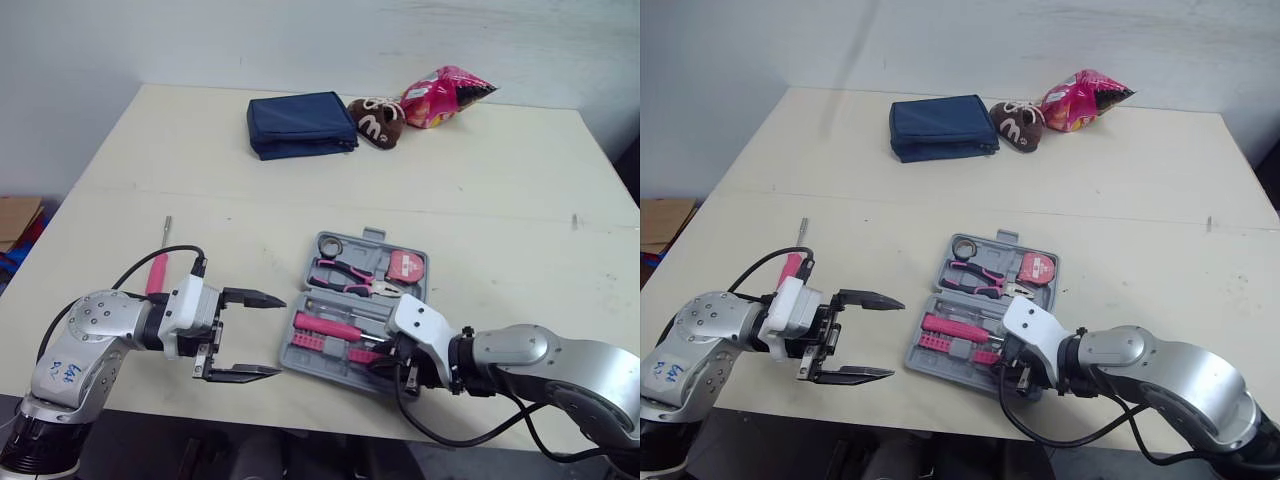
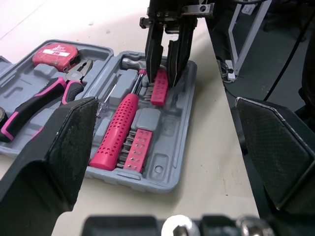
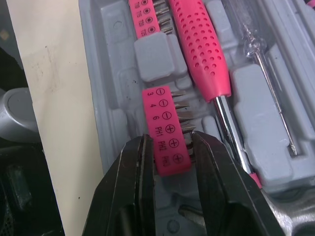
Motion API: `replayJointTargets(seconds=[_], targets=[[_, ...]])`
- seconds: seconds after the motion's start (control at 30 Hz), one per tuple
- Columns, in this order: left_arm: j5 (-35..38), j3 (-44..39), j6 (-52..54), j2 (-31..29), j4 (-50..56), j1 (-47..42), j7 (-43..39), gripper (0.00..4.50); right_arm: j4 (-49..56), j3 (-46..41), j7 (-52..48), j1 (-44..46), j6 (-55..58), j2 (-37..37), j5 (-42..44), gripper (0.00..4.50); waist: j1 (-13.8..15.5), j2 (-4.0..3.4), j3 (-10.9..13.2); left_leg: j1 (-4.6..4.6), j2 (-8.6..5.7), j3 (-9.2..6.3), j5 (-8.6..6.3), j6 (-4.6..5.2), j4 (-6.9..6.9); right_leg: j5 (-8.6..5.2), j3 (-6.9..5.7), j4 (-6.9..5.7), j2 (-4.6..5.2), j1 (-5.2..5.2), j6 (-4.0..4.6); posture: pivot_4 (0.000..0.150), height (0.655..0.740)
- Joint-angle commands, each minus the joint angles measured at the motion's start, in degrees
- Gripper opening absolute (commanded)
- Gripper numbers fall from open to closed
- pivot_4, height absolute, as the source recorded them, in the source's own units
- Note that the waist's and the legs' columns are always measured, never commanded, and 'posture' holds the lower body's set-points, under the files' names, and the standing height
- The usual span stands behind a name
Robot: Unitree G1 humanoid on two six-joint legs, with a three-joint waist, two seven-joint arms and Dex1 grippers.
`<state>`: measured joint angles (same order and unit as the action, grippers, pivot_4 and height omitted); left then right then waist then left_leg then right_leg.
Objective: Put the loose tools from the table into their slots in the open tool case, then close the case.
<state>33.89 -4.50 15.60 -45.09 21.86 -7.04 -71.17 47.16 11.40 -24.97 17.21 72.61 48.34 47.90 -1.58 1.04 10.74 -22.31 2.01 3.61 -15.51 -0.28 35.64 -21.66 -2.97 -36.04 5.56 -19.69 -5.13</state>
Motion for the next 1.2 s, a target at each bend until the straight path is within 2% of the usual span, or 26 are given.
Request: replayJointTargets(seconds=[0.03, 0.37, 0.73, 1.2], targets=[[1.0, -0.7, 0.4, -0.4, 2.4, -0.1, 0.6, 4.5, 1.1, 1.6, 0.5, 0.9, 0.5, -1.1, -1.1, 0.76, 0.0, 0.0, 0.0, 0.0, 0.0, 0.0, 0.0, 0.0, 0.0, 0.0, 0.0, 0.0, 0.0, 0.0, 0.0, 0.15, 0.74], [1.3, -1.5, 1.6, -1.0, 3.3, 0.2, 1.2, 4.5, -1.5, 4.5, 1.4, 3.9, 3.2, -4.8, -3.2, 0.76, -0.2, 0.0, 0.0, 0.03, 0.04, 0.0, 0.01, -0.01, 0.0, 0.0, 0.0, -0.05, -0.03, -0.01, 0.01, 0.15, 0.74], [1.4, -1.8, 2.2, -1.3, 4.0, 0.9, 2.0, 4.5, -0.8, 1.7, 0.6, 7.2, 10.0, -4.9, -1.4, 0.76, 0.0, 0.0, 0.0, 0.01, 0.03, 0.0, -0.01, 0.01, 0.0, 0.0, 0.01, -0.01, 0.01, -0.01, 0.02, 0.15, 0.74], [1.3, -2.1, 1.8, -1.4, 4.2, 2.3, 2.2, 4.5, -2.5, 3.0, 3.2, 7.0, 12.0, -12.0, -3.7, 0.76, -0.3, 0.0, 0.0, 0.02, 0.04, 0.01, -0.01, 0.01, -0.01, 0.0, 0.01, -0.06, 0.0, -0.04, 0.03, 0.15, 0.74]])
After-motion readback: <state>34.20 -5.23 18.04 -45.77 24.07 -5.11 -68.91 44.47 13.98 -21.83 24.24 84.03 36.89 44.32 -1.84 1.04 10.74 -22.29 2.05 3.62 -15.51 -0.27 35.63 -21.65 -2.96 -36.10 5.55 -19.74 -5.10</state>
